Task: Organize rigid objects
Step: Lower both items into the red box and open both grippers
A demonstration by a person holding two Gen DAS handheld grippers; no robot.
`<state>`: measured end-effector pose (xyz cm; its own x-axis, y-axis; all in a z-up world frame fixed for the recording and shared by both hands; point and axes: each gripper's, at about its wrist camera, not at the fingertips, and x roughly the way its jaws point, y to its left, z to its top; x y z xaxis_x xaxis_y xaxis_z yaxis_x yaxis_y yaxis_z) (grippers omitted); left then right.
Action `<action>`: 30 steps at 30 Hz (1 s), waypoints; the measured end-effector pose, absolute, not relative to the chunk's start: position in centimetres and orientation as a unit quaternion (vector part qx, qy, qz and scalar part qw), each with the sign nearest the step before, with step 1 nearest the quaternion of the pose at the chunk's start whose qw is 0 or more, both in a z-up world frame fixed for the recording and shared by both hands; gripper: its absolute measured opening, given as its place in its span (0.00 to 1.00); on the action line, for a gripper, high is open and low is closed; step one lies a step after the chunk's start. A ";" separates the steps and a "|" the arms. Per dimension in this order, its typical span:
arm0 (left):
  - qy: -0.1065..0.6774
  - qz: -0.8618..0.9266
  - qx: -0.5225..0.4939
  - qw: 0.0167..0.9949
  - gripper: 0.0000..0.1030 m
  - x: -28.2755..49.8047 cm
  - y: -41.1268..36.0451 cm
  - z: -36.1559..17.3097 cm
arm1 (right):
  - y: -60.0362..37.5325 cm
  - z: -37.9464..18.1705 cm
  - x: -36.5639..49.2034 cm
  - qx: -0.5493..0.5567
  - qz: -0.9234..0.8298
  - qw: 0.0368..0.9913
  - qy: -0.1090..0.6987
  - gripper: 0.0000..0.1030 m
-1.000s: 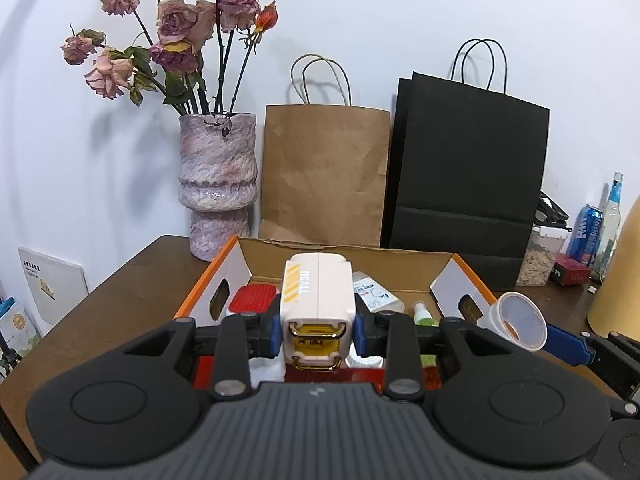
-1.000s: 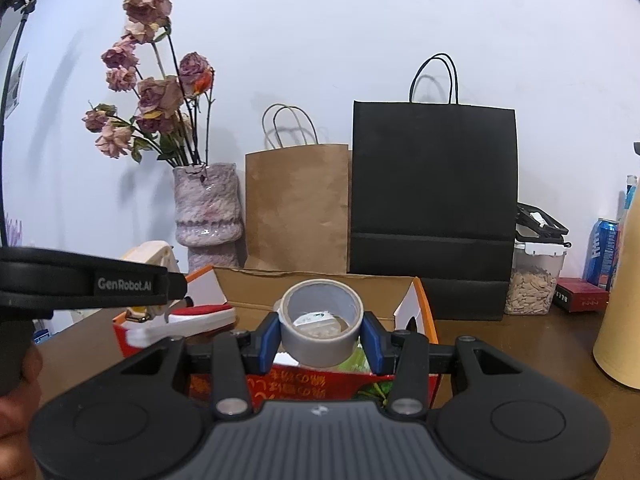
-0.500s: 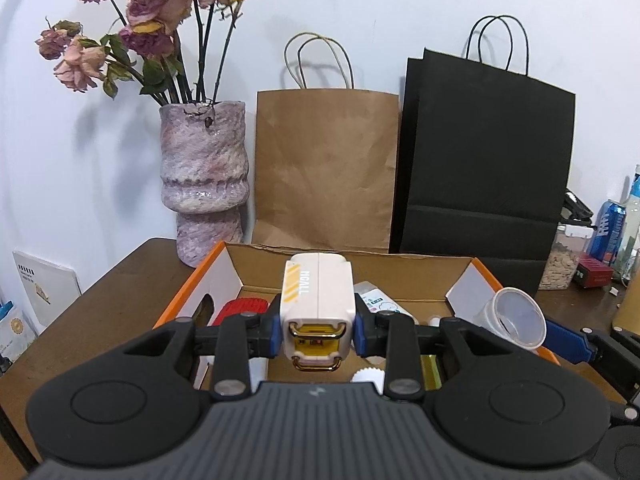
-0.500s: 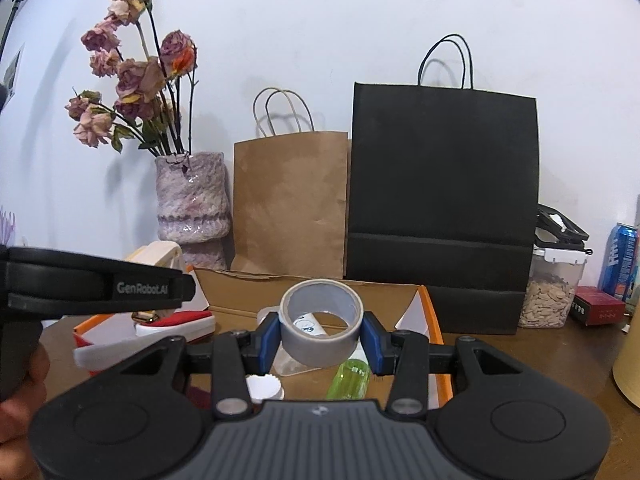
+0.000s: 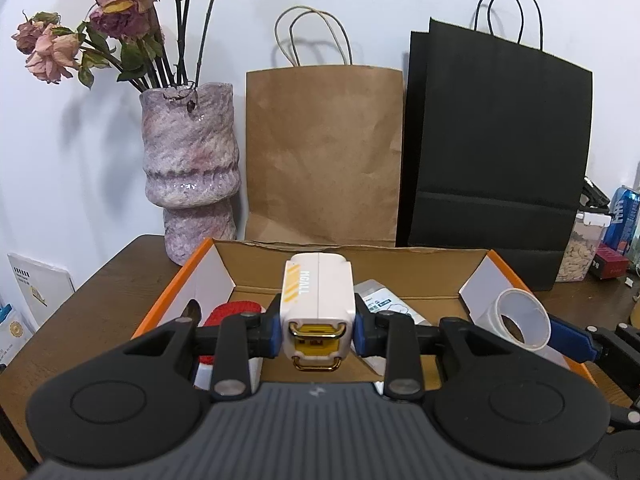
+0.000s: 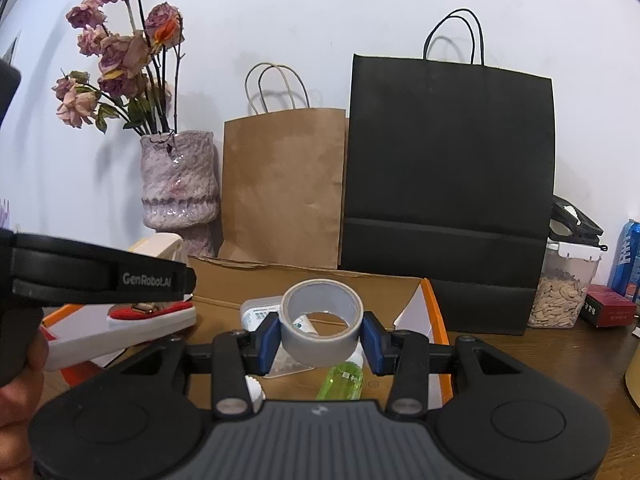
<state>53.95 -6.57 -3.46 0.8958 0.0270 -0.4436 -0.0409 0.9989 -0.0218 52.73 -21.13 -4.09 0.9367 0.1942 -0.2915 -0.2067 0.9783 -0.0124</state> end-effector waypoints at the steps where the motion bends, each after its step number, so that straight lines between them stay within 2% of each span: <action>1: 0.229 0.017 -0.014 0.973 0.32 54.1 -6.6 -3.6 | -21.1 -4.2 52.8 -0.022 0.103 0.983 0.148 0.41; 8: 0.237 0.019 -0.007 0.971 0.32 54.5 -6.8 -4.1 | -21.0 -4.5 53.2 -0.025 0.106 0.981 0.161 0.42; 9: 0.232 0.021 -0.005 0.972 0.37 54.4 -6.8 -4.0 | -21.1 -4.5 53.3 -0.023 0.105 0.980 0.165 0.42; 10: 0.227 0.024 -0.002 0.974 0.46 54.2 -6.8 -3.9 | -21.1 -4.6 53.4 -0.022 0.104 0.980 0.169 0.49; 11: 0.224 0.026 0.000 0.974 0.72 54.1 -6.9 -3.8 | -21.2 -4.7 53.5 -0.022 0.101 0.979 0.173 0.57; 12: 0.219 0.029 0.002 0.975 0.94 53.9 -6.9 -3.7 | -21.2 -4.7 53.5 -0.021 0.098 0.980 0.174 0.76; 13: 0.211 0.034 0.004 0.977 1.00 53.7 -6.9 -3.7 | -21.3 -4.7 53.5 -0.020 0.094 0.981 0.171 0.91; 17: 0.203 0.034 0.003 0.979 1.00 53.4 -7.0 -3.4 | -21.4 -4.7 53.2 -0.016 0.094 0.982 0.163 0.99; 30: 0.206 0.043 0.003 0.978 1.00 53.3 -6.7 -3.4 | -21.4 -4.7 53.2 -0.019 0.090 0.982 0.166 1.00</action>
